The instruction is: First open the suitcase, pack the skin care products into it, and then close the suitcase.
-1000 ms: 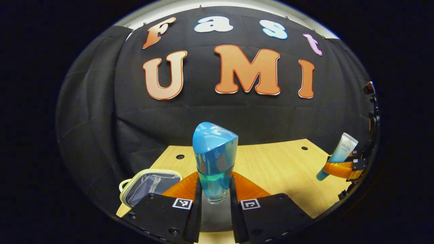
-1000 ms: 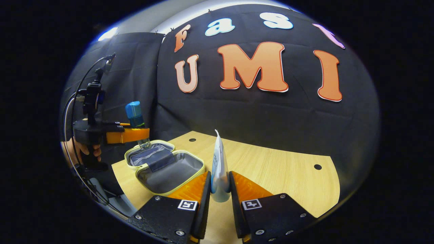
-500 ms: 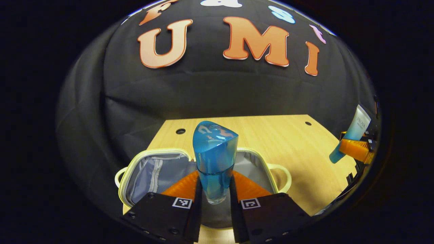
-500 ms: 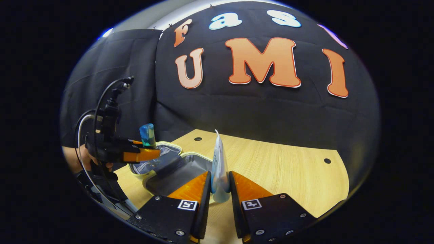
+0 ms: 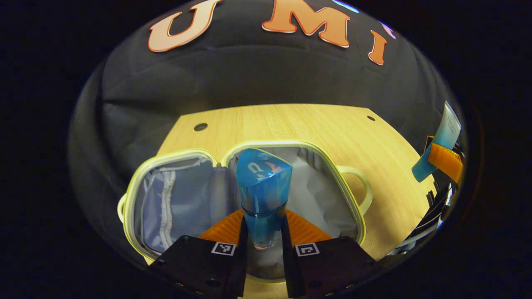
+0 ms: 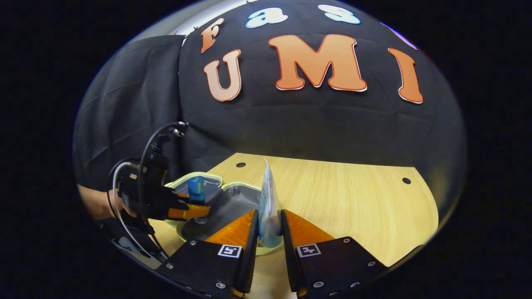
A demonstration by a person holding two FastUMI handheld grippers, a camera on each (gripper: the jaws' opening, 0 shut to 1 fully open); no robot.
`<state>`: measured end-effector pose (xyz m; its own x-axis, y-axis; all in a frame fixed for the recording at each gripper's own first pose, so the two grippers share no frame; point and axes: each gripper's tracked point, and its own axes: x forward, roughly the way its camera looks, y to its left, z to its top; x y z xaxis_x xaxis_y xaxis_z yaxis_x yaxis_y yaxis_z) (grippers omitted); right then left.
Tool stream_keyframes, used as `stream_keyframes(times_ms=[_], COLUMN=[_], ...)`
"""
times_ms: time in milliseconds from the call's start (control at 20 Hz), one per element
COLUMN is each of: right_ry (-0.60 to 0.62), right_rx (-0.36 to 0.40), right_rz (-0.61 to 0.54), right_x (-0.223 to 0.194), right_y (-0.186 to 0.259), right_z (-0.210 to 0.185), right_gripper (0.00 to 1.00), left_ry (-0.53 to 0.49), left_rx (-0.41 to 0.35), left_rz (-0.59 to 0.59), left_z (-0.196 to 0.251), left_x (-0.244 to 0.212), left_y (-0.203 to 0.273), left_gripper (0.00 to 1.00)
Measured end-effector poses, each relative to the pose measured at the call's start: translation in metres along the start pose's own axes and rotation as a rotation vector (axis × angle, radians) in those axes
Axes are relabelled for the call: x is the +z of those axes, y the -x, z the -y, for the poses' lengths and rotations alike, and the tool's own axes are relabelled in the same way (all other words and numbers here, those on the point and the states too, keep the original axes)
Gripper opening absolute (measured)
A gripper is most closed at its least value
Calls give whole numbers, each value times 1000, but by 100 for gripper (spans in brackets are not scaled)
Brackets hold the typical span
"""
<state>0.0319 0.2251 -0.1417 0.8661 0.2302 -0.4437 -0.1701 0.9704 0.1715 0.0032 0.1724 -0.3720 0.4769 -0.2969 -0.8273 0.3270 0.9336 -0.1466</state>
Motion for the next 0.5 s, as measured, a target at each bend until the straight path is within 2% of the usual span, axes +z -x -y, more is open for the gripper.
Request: stream_keyframes(times_ms=[350,500], right_ry=[-30,-31], right_rx=[-21,-22], right_rz=[-21,-39], right_x=[-11,-16], right_y=[-14,-18], right_z=[-6,-11], right_gripper=[34,34], left_ry=[14,1], left_rx=[-44,-48], left_rz=[-178,-201], left_z=[4,4], left_x=[-34,-27], left_y=[-31,-43], left_gripper=[37,39])
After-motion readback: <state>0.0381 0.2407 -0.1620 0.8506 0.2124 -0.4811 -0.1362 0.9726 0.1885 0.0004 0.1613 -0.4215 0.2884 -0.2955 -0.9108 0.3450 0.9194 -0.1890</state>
